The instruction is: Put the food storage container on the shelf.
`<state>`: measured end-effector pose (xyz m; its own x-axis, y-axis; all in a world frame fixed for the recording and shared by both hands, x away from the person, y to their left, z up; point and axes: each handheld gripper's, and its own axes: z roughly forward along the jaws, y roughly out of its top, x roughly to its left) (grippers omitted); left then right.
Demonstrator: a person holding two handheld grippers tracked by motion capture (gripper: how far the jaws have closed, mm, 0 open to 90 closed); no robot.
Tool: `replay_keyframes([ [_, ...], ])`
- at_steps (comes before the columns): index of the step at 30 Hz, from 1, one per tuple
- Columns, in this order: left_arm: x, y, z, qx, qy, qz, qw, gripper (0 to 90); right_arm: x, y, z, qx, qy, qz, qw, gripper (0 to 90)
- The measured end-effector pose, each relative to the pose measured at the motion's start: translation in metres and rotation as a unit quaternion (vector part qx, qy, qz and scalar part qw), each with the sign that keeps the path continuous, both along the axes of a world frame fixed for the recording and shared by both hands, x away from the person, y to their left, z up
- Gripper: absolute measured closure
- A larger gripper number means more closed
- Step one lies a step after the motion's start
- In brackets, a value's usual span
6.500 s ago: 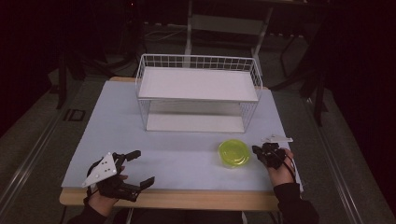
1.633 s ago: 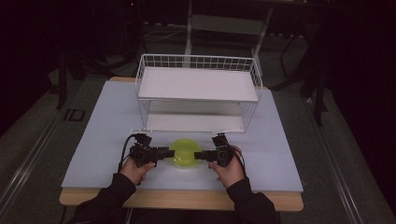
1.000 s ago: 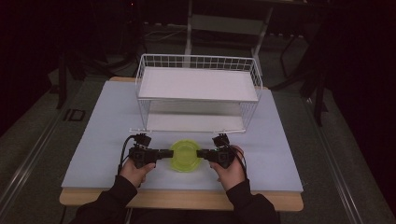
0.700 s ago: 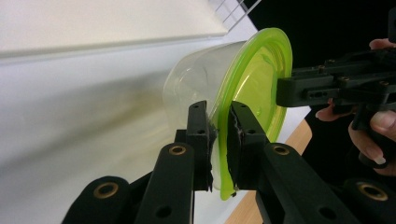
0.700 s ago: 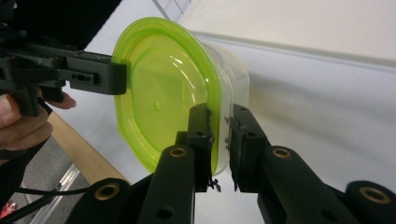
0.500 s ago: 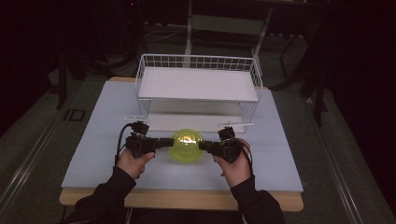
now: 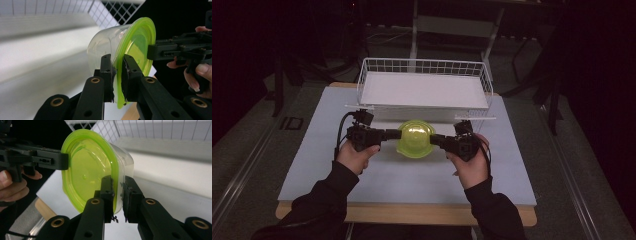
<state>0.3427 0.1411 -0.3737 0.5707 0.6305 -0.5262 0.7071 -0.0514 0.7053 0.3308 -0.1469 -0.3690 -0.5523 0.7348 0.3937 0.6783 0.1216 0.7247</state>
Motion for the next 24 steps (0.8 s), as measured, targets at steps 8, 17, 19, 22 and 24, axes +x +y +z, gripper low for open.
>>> replay_keyframes([
  [8,0.02,-0.001,0.033,-0.001,-0.02,0.014,0.9997,81.4,0.02,0.001,0.03,0.011,-0.014,-0.016,0.9997,80.0],
  [17,0.046,-0.006,0.06,0.004,-0.029,0.028,0.9992,81.4,0.045,0.003,0.058,0.009,-0.017,-0.035,0.9992,80.0],
  [19,0.052,-0.009,0.066,0.011,-0.035,0.031,0.9988,81.3,0.051,0.002,0.061,0.009,-0.015,-0.041,0.999,79.9],
  [22,0.062,-0.012,0.072,0.011,-0.036,0.037,0.9986,81.2,0.061,0.001,0.065,0.015,-0.012,-0.049,0.9986,79.8],
  [24,0.068,-0.014,0.073,0.014,-0.033,0.039,0.9986,81.3,0.068,0.001,0.067,0.012,-0.008,-0.055,0.9984,79.8],
])
